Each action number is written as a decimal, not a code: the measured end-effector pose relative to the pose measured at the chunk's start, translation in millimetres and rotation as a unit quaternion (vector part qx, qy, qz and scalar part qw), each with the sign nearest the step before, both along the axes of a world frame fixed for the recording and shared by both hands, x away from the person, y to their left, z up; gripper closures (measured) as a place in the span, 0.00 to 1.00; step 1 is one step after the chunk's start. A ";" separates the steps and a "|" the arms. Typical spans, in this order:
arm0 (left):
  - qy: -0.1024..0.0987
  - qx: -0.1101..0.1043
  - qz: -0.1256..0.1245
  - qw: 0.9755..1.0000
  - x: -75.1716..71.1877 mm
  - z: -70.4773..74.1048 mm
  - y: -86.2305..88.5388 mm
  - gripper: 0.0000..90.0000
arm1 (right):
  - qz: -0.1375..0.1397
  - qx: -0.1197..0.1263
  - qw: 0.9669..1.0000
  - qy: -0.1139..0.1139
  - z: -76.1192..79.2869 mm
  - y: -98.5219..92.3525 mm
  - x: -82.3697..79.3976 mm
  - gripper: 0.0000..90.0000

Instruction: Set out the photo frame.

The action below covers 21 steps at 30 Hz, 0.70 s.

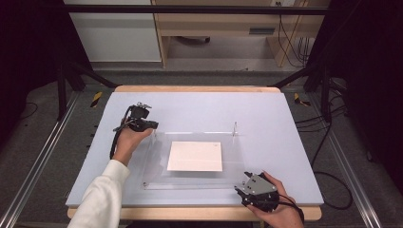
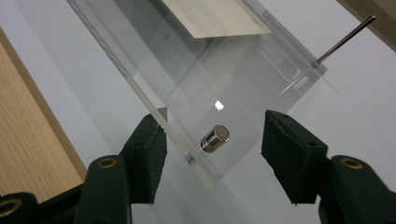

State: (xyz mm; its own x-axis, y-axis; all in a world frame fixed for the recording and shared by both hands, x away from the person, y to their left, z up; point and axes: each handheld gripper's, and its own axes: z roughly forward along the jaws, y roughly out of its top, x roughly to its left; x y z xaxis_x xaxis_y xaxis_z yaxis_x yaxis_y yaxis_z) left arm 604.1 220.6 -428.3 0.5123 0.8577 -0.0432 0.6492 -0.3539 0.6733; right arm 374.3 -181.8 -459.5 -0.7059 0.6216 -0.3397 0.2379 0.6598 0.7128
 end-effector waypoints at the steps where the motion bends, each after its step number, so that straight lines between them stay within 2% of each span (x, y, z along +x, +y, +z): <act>1: -0.008 -0.002 0.000 1.000 -2.4 1.5 -0.1 0.85 | 0.001 0.001 1.000 0.000 0.5 0.2 -0.2 0.45; 5: -0.038 0.004 -0.004 0.999 -12.4 9.0 1.1 0.79 | -0.002 0.002 1.000 -0.002 2.2 0.1 -0.5 0.46; 10: -0.075 -0.008 -0.010 0.997 -32.8 22.1 7.7 0.76 | -0.005 0.008 1.000 -0.011 6.5 -0.8 -1.6 0.48; 15: -0.106 -0.020 -0.033 0.994 -63.2 29.1 15.0 0.76 | -0.010 0.017 1.000 -0.021 12.1 -1.6 -2.3 0.49; 21: -0.131 -0.040 -0.054 0.989 -97.4 27.7 24.2 0.74 | -0.014 0.019 0.999 -0.022 15.1 -0.9 -2.5 0.50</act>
